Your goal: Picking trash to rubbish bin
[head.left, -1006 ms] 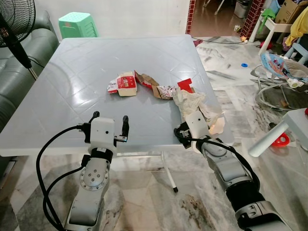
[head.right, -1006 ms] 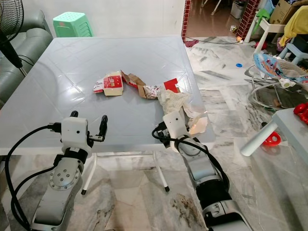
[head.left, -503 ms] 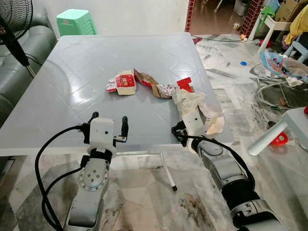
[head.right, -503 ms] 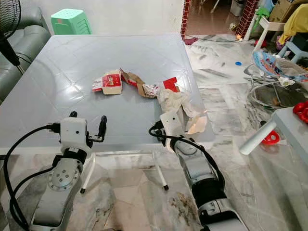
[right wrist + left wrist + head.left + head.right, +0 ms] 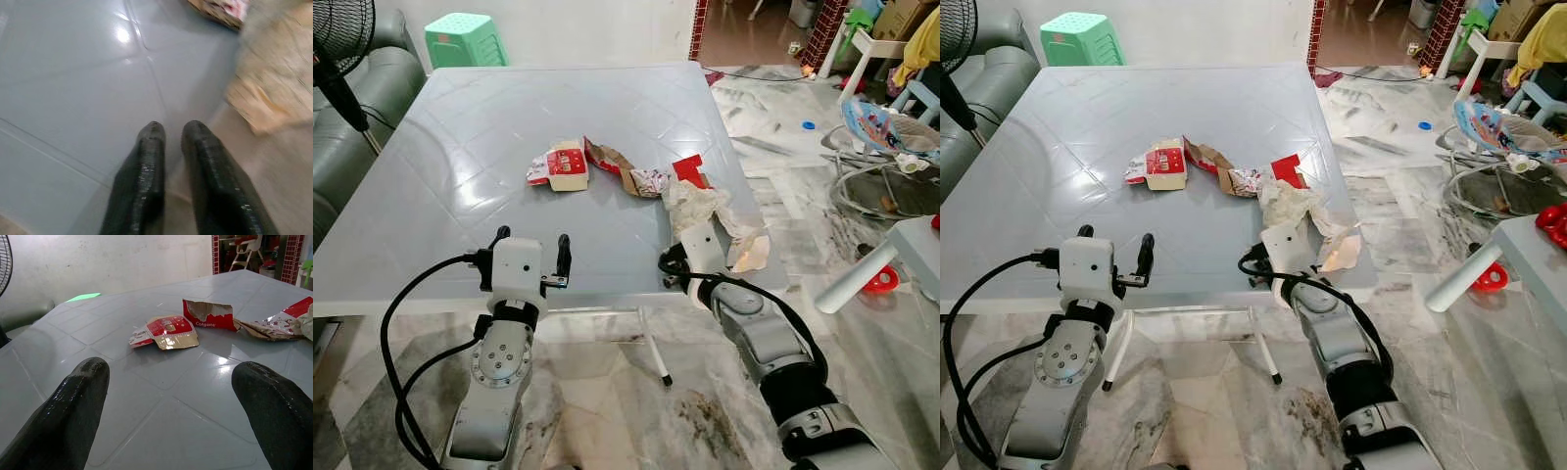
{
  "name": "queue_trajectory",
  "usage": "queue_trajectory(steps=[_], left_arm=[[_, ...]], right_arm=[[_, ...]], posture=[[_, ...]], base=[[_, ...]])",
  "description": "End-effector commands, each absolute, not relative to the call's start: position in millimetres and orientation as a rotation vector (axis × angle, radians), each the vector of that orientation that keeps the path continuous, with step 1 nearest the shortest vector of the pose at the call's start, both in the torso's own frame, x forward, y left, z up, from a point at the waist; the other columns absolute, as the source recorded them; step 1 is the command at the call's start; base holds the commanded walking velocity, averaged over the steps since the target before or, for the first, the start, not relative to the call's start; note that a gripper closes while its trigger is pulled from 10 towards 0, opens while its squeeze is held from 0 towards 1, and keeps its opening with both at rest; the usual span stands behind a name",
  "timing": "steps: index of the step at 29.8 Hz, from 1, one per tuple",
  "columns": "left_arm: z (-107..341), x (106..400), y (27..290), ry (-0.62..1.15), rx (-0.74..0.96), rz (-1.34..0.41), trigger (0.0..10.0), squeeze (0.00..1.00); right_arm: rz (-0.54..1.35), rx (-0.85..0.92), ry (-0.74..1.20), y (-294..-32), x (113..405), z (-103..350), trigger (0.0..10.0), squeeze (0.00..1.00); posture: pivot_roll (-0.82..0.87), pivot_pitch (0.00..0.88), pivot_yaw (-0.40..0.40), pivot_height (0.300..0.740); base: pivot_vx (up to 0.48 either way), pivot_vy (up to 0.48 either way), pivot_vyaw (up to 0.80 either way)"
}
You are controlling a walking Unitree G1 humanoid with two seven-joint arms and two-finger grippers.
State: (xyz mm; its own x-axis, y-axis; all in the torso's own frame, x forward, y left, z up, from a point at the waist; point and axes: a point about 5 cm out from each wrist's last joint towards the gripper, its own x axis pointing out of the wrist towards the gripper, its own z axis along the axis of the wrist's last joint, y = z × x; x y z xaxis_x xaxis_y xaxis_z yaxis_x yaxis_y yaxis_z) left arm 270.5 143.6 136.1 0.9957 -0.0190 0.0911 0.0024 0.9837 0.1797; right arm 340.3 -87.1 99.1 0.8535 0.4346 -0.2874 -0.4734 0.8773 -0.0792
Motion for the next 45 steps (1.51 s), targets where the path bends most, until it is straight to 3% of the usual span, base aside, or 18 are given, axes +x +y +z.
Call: queue_trajectory(steps=[1, 7, 22, 28, 29, 30, 31, 32, 35, 36, 37, 45], left_arm=[[141, 271, 143, -0.106, 0.188, -0.005, 10.0, 0.00], [143, 274, 144, -0.116, 0.193, 0.001, 10.0, 0.00], [146, 275, 148, -0.142, 0.208, 0.047, 10.0, 0.00], [147, 273, 149, -0.149, 0.201, 0.056, 10.0, 0.00], [147, 273, 148, -0.155, 0.197, 0.055, 10.0, 0.00], [148, 273, 148, -0.157, 0.197, 0.055, 10.0, 0.00], [148, 273, 148, -0.158, 0.196, 0.055, 10.0, 0.00], [148, 273, 147, -0.162, 0.193, 0.056, 10.0, 0.00], [149, 273, 147, -0.163, 0.192, 0.058, 10.0, 0.00], [149, 274, 147, -0.164, 0.193, 0.058, 10.0, 0.00], [149, 274, 147, -0.164, 0.193, 0.059, 10.0, 0.00], [151, 275, 146, -0.178, 0.205, 0.053, 10.0, 0.00]], right_arm=[[0.519, -0.142, 0.183, -78, 343, 116, 0.0, 0.00], [0.571, -0.141, 0.093, -67, 342, 129, 0.0, 0.00], [0.469, -0.133, -0.299, -76, 345, 199, 0.0, 0.00], [0.436, -0.165, -0.315, -80, 346, 201, 0.0, 0.00], [0.420, -0.186, -0.307, -82, 346, 199, 3.1, 0.00], [0.411, -0.194, -0.304, -83, 347, 198, 3.1, 0.00], [0.403, -0.195, -0.300, -84, 347, 198, 4.1, 0.00], [0.388, -0.190, -0.283, -86, 348, 195, 10.0, 0.00], [0.385, -0.179, -0.275, -88, 347, 194, 10.0, 0.00], [0.383, -0.180, -0.279, -90, 346, 194, 10.0, 0.16], [0.381, -0.178, -0.280, -90, 346, 194, 10.0, 0.99], [0.310, -0.188, -0.268, -105, 341, 188, 10.0, 1.00]], posture=[[0.06, 0.090, -0.031, 0.740], [0.06, 0.080, -0.035, 0.740], [0.05, 0.076, -0.042, 0.740], [0.05, 0.080, -0.043, 0.740], [0.05, 0.081, -0.042, 0.740], [0.05, 0.081, -0.042, 0.740], [0.05, 0.081, -0.042, 0.740], [0.05, 0.083, -0.043, 0.740], [0.05, 0.084, -0.041, 0.740], [0.05, 0.085, -0.040, 0.740], [0.05, 0.085, -0.040, 0.740], [0.04, 0.080, -0.037, 0.740]], base=[[0.000, 0.000, 0.00], [0.000, 0.000, 0.00], [0.000, 0.000, 0.00], [0.000, 0.000, 0.00], [0.000, 0.000, 0.00], [0.000, 0.000, 0.00], [0.000, 0.000, 0.00], [0.000, 0.000, 0.00], [0.000, 0.000, 0.00], [0.000, 0.000, 0.00], [0.000, 0.000, 0.00], [0.000, 0.000, 0.00]])
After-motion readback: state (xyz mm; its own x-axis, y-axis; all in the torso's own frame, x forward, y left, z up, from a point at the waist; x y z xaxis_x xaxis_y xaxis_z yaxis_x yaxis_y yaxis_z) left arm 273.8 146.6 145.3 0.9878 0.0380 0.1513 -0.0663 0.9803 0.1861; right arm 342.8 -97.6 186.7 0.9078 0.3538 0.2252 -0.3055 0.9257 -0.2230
